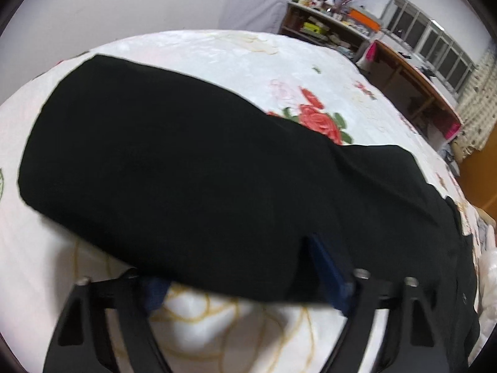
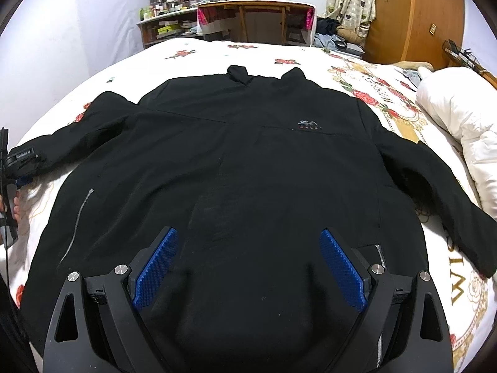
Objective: Fold large clothes
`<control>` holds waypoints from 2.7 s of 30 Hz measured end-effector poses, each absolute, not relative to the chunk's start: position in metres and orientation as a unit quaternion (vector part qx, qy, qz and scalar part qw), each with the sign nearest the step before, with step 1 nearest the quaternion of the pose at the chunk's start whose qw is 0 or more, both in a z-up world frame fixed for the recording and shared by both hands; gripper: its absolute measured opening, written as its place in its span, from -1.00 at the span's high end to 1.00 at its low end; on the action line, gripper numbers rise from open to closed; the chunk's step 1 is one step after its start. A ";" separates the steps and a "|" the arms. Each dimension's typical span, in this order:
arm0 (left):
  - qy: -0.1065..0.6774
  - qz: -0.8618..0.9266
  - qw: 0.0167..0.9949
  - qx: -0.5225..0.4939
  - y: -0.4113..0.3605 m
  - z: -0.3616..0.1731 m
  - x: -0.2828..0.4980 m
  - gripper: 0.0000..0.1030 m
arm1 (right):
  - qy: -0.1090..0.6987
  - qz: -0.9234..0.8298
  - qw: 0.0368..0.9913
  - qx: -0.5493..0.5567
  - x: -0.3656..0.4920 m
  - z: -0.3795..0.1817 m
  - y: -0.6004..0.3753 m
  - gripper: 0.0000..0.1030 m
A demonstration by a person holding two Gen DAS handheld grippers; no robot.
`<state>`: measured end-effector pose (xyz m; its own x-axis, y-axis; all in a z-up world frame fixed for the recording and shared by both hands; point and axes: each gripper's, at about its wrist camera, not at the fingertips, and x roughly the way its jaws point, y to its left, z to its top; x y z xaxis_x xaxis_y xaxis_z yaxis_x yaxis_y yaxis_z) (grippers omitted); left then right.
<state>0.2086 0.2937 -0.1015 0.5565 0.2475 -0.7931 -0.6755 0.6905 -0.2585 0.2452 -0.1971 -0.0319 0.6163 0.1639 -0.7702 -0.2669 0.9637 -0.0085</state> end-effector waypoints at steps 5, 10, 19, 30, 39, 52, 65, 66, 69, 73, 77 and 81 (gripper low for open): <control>0.379 0.291 0.843 -0.246 0.290 -0.090 0.219 0.34 | 0.422 0.113 0.897 -0.060 0.251 -0.034 -0.202 -0.80; 0.365 0.281 0.862 -0.210 0.276 -0.057 0.229 0.56 | 0.424 0.120 0.896 -0.050 0.256 -0.034 -0.208 -0.80; 0.312 0.194 0.919 -0.143 0.212 0.036 0.266 0.62 | 0.430 0.114 0.895 -0.026 0.262 -0.024 -0.231 -0.80; 0.272 0.043 0.957 -0.092 0.076 0.103 0.322 0.62 | 0.416 0.074 0.906 -0.008 0.259 -0.007 -0.278 -0.80; 0.316 -0.078 0.944 -0.050 -0.062 0.071 0.356 0.62 | 0.421 0.040 0.906 0.021 0.248 -0.018 -0.326 -0.80; 0.416 -0.174 0.892 -0.044 -0.136 -0.028 0.367 -0.21 | 0.435 0.011 0.899 0.055 0.248 -0.042 -0.364 -0.80; 0.358 -0.171 0.915 -0.070 -0.063 0.010 0.347 -0.57 | 0.408 0.054 0.907 0.088 0.288 -0.017 -0.339 -0.80; 0.356 -0.146 0.921 -0.066 -0.048 0.010 0.350 -0.57 | 0.407 0.061 0.907 0.093 0.297 -0.015 -0.334 -0.80; 0.365 -0.082 0.924 -0.077 -0.001 0.001 0.360 -0.56 | 0.418 0.068 0.901 0.094 0.324 -0.019 -0.320 -0.80; 0.371 -0.013 0.925 -0.074 0.046 -0.021 0.368 -0.27 | 0.436 0.082 0.891 0.098 0.363 -0.034 -0.300 -0.62; 0.393 0.022 0.916 -0.072 0.069 -0.048 0.376 0.04 | 0.474 0.081 0.872 0.094 0.396 -0.060 -0.284 0.60; 0.405 0.021 0.911 -0.078 0.068 -0.067 0.378 0.19 | 0.468 0.064 0.878 0.080 0.406 -0.062 -0.287 0.88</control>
